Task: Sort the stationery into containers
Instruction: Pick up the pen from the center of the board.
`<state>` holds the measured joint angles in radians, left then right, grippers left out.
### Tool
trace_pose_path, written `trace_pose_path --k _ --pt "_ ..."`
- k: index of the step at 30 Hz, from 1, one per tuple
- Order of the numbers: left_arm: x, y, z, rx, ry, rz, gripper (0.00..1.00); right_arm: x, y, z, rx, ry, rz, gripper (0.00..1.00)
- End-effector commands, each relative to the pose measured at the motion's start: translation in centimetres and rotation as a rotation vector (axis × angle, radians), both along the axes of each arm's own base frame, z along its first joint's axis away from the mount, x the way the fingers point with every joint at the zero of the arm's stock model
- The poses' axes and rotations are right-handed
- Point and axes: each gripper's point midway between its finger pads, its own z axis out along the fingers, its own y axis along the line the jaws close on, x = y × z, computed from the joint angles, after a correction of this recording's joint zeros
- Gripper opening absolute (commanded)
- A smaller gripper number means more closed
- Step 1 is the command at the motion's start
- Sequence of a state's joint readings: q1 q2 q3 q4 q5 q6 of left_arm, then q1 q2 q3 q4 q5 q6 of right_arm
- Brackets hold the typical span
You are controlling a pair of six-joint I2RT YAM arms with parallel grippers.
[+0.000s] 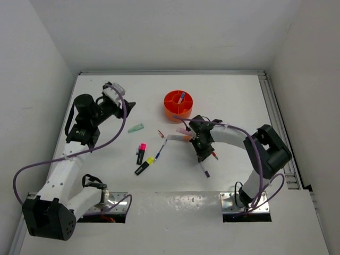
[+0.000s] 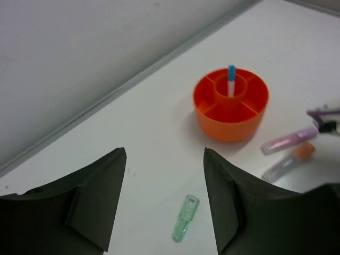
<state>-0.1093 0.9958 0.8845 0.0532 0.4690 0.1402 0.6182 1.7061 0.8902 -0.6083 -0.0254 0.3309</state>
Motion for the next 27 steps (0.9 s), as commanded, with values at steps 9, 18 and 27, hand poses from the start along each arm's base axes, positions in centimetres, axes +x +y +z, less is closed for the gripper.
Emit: trace_pose_path --k 9,18,27 --pt "-14.0 -7.5 -6.7 0.778 -0.634 -0.837 0.68 2.1 5.2 15.4 0.588 0.035 0.157 0.00" --pt "-19.8 -14.6 -9.3 0.996 -1.149 -1.148 0.67 5.0 7.8 18.4 0.735 0.104 0.018 0.00" --pt "-19.6 -22.3 -9.3 1.028 -1.250 -1.032 0.65 4.9 9.3 19.2 0.831 0.171 -0.078 0.00"
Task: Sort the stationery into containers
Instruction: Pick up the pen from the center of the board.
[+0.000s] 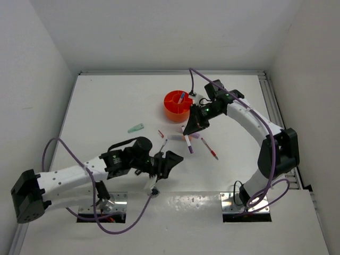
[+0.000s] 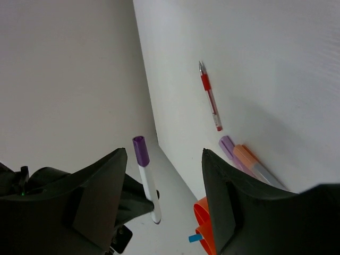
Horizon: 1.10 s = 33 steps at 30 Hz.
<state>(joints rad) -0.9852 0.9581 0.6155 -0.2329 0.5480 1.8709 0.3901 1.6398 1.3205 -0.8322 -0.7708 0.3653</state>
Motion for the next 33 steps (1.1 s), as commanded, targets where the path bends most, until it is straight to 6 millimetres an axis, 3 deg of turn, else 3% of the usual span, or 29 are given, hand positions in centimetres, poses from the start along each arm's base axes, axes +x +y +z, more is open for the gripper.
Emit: trace_pose_path --k 1,5,16,21,26,29,30,32,33 --pt "1.8 -3.0 4.5 -0.156 -0.107 0.086 0.65 -0.2 1.0 1.0 0.071 0.045 -0.020 0.00" --pt "1.9 -4.2 5.3 -0.199 -0.085 0.109 0.65 -0.5 1.1 0.6 0.075 0.077 -0.030 0.00" --pt "2.8 -5.8 4.6 -0.194 -0.036 0.132 0.62 -0.5 1.5 0.8 0.098 0.109 -0.049 0.00" --pt "3.7 -6.5 4.3 -0.185 0.006 0.153 0.48 -0.7 1.4 1.0 0.103 0.107 -0.046 0.00" --pt "3.9 -6.7 4.3 -0.185 0.014 0.159 0.25 -0.7 1.5 1.1 0.115 0.103 -0.039 0.01" --pt "3.8 -6.6 4.2 -0.178 0.028 0.155 0.09 -0.5 1.5 1.5 0.119 0.088 -0.031 0.22" --pt "3.8 -6.5 4.4 -0.183 0.038 0.157 0.02 -0.3 1.6 2.0 0.127 0.076 -0.030 0.42" --pt "3.7 -6.4 4.5 -0.192 0.051 0.158 0.00 1.1 0.7 2.6 0.137 0.049 -0.055 0.61" --pt "3.7 -6.3 4.8 -0.204 0.077 0.169 0.00 2.2 0.2 3.6 0.143 0.022 -0.072 0.77"
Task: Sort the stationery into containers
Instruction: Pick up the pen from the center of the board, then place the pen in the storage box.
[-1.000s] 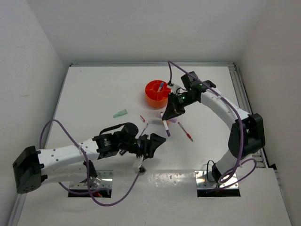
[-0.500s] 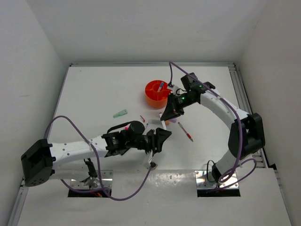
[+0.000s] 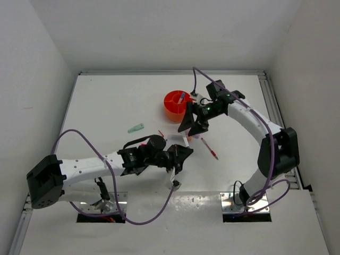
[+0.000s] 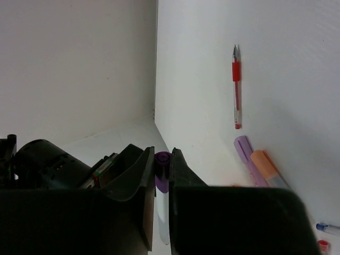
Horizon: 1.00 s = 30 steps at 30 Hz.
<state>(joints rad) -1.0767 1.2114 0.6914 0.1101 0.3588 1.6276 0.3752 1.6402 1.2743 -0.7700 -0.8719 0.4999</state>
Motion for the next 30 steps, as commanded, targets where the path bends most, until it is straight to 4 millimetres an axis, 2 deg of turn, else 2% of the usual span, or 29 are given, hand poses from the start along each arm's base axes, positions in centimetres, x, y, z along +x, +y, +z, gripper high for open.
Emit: trace_pose_path --k 1,2,3,5,6,7,8,9,10,11,12,13,14,15,16,18,19,21,26,30 --pt "0.4 -0.4 4.1 -0.122 0.033 0.014 0.00 4.5 -2.1 3.5 0.049 -0.133 -0.069 0.81" --pt "0.7 -0.5 5.3 -0.161 0.066 0.030 0.00 5.6 -3.0 3.9 0.044 -0.155 -0.095 0.84" --pt "1.6 -0.3 6.3 -0.214 0.173 0.087 0.00 8.2 -5.5 4.9 0.025 -0.208 -0.164 0.86" --pt "3.3 -0.2 8.8 -0.310 0.313 0.151 0.00 10.3 -8.3 6.0 0.007 -0.254 -0.239 0.87" --pt "4.9 -0.6 12.0 -0.417 0.462 0.202 0.00 11.5 -9.6 6.8 -0.005 -0.294 -0.274 0.87" --pt "7.7 0.5 13.7 -0.488 0.524 0.273 0.00 12.9 -12.8 7.1 -0.038 -0.335 -0.356 0.87" --pt "9.2 0.7 15.5 -0.585 0.672 0.314 0.00 13.3 -14.0 7.3 -0.050 -0.353 -0.383 0.87" --pt "11.6 0.7 17.8 -0.660 0.724 0.340 0.00 13.4 -15.0 6.8 -0.062 -0.352 -0.409 0.87" --pt "15.0 2.5 19.1 -0.733 0.755 0.399 0.00 13.6 -16.8 7.2 -0.079 -0.393 -0.448 0.86" --pt "16.4 2.8 19.8 -0.791 0.886 0.424 0.00 13.4 -17.4 6.9 -0.092 -0.397 -0.458 0.85" --pt "20.2 4.1 21.3 -0.861 0.922 0.466 0.00 12.8 -18.1 5.7 -0.109 -0.381 -0.470 0.85" --pt "21.3 4.5 22.3 -0.915 1.034 0.449 0.00 12.3 -18.3 5.8 -0.115 -0.396 -0.474 0.84" --pt "23.5 4.5 21.3 -0.928 1.097 0.471 0.00 11.7 -18.4 4.8 -0.121 -0.376 -0.472 0.84" --pt "25.2 5.9 23.1 -0.991 1.118 0.460 0.00 11.3 -18.6 4.4 -0.130 -0.379 -0.467 0.83" --pt "25.9 6.2 23.6 -1.010 1.140 0.446 0.00 11.1 -18.7 4.2 -0.136 -0.389 -0.464 0.83" --pt "27.8 6.4 23.2 -1.049 1.203 0.437 0.00 10.2 -18.8 3.4 -0.161 -0.399 -0.459 0.82" --pt "27.9 6.4 24.0 -1.069 1.230 0.410 0.00 10.1 -18.9 3.1 -0.169 -0.413 -0.458 0.82" --pt "28.8 6.2 22.5 -1.065 1.285 0.414 0.00 9.4 -18.9 2.3 -0.190 -0.415 -0.449 0.82" --pt "29.7 5.7 20.0 -1.068 1.443 0.372 0.00 8.2 -19.1 0.6 -0.224 -0.402 -0.430 0.69" --pt "30.4 5.3 18.1 -1.062 1.468 0.380 0.00 7.5 -19.2 -0.3 -0.240 -0.394 -0.421 0.65"
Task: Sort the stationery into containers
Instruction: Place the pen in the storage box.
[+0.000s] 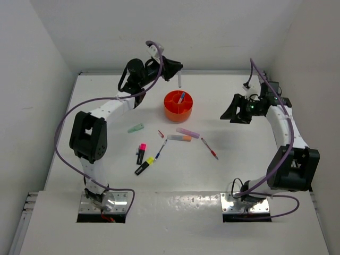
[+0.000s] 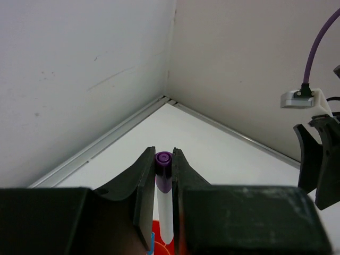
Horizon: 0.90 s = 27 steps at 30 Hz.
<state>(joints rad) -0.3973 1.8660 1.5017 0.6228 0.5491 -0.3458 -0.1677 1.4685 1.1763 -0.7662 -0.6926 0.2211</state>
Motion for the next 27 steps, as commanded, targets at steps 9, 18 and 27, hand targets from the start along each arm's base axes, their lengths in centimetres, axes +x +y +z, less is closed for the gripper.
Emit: trace_pose_path --k 9,18,27 --pt "0.5 -0.3 -3.1 0.013 -0.018 -0.035 0.00 -1.0 -0.5 -0.7 -0.076 -0.048 0.046 0.61" --pt "1.7 -0.7 -7.1 0.062 0.010 -0.021 0.00 -1.8 -0.3 -1.6 -0.091 -0.036 0.069 0.61" --pt "2.0 -0.8 -9.7 0.108 0.045 -0.012 0.03 -2.4 1.1 -2.0 -0.182 -0.086 0.161 0.59"
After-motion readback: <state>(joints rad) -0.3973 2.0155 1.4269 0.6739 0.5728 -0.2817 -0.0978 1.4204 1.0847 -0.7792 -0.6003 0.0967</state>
